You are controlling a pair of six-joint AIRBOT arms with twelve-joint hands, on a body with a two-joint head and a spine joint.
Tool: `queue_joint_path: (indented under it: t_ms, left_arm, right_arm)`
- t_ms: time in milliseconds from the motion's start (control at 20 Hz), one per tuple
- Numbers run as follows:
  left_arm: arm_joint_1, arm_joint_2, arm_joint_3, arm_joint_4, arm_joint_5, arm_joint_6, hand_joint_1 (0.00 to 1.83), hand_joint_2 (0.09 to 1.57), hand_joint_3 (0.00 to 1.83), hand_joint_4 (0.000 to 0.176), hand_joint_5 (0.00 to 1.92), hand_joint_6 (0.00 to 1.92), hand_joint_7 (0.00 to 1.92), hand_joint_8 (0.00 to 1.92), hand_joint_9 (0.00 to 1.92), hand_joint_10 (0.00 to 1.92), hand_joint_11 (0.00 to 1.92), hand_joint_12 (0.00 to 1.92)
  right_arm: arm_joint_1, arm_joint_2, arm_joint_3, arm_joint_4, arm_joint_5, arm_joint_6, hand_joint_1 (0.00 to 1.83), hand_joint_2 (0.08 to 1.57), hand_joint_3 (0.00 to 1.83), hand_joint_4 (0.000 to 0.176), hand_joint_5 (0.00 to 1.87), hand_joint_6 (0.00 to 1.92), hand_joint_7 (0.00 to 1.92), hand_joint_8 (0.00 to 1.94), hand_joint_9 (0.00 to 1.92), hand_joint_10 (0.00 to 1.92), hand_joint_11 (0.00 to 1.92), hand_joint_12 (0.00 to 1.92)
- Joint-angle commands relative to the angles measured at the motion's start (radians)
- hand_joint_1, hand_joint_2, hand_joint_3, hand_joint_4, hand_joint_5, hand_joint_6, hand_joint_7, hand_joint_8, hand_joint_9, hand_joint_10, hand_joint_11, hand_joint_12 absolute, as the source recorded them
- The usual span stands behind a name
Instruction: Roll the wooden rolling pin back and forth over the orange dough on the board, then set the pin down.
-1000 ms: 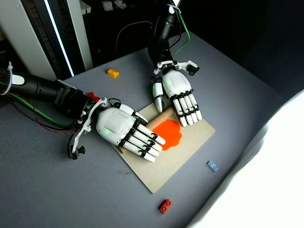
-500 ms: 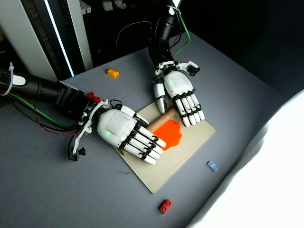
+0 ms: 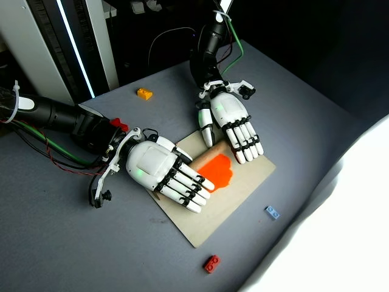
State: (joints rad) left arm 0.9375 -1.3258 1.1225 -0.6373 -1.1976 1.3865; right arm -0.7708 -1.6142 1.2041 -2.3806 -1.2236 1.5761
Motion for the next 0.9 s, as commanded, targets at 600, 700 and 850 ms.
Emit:
queue_joint_path:
  t_ms: [600,700,850]
  left_arm:
    - [-0.035,-0.014,0.035,0.036,-0.091,-0.002,0.00,1.52,0.00,0.000,0.00,0.00,0.00,0.00,0.00,0.00,0.00,0.00]
    - [-0.037,-0.016,0.038,0.036,-0.087,-0.002,0.00,1.52,0.00,0.000,0.00,0.00,0.00,0.00,0.00,0.00,0.00,0.00]
    - [-0.040,-0.020,0.043,0.036,-0.086,-0.002,0.00,1.52,0.00,0.000,0.01,0.00,0.02,0.01,0.01,0.00,0.00,0.00]
  right_arm:
    - [0.034,-0.011,0.040,-0.014,-0.068,0.009,0.00,1.53,0.00,0.000,0.15,0.00,0.12,0.00,0.07,0.01,0.00,0.00]
    - [0.036,-0.012,0.045,-0.013,-0.064,0.011,0.00,1.53,0.00,0.000,0.15,0.00,0.12,0.00,0.08,0.01,0.01,0.00]
    - [0.041,-0.013,0.052,-0.004,-0.058,0.012,0.00,1.53,0.00,0.000,0.15,0.00,0.11,0.00,0.07,0.00,0.00,0.00]
